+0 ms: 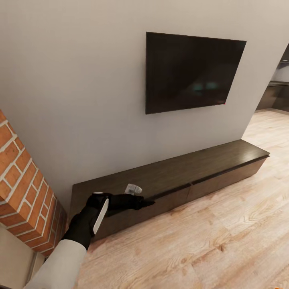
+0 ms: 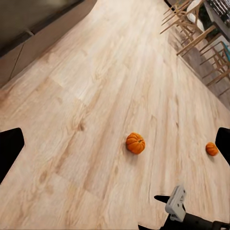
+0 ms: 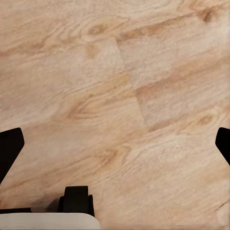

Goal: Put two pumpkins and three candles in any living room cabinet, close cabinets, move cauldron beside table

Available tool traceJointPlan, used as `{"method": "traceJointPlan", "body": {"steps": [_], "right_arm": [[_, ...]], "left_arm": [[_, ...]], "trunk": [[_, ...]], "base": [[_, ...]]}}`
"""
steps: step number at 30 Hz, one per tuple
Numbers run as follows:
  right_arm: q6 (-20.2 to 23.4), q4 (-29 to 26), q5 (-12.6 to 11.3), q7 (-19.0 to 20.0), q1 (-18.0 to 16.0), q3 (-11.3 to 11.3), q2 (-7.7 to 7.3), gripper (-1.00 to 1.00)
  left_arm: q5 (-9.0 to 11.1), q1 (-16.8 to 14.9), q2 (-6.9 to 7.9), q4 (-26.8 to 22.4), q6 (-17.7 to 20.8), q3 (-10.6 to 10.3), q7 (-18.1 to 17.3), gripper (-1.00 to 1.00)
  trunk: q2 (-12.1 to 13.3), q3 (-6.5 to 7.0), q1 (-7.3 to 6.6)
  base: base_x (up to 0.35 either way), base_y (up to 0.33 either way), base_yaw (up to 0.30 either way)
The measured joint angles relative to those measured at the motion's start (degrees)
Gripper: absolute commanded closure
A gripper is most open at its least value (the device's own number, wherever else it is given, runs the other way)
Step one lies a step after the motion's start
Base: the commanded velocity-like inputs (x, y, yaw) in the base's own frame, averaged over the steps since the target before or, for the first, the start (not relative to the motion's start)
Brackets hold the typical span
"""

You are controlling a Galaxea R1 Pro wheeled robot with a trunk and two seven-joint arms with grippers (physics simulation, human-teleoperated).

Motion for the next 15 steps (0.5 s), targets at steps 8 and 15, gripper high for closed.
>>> {"method": "traceJointPlan", "body": {"steps": [8,15], "right_arm": [[0.0,0.0,0.3,0.0,0.0,0.2,-0.04,-1.0],[0.0,0.0,0.4,-0.1,0.0,0.1,0.16,-1.0]], "left_arm": [[0.1,0.0,0.47,-2.9,-0.4,0.3,-3.5,-1.0],[0.1,0.0,0.69,-4.0,-0.4,0.5,-8.3,-1.0]], "trunk": [[0.0,0.0,0.0],[0.0,0.04,0.0]], "base": [[0.0,0.0,0.009],[0.0,0.0,0.24]]}}
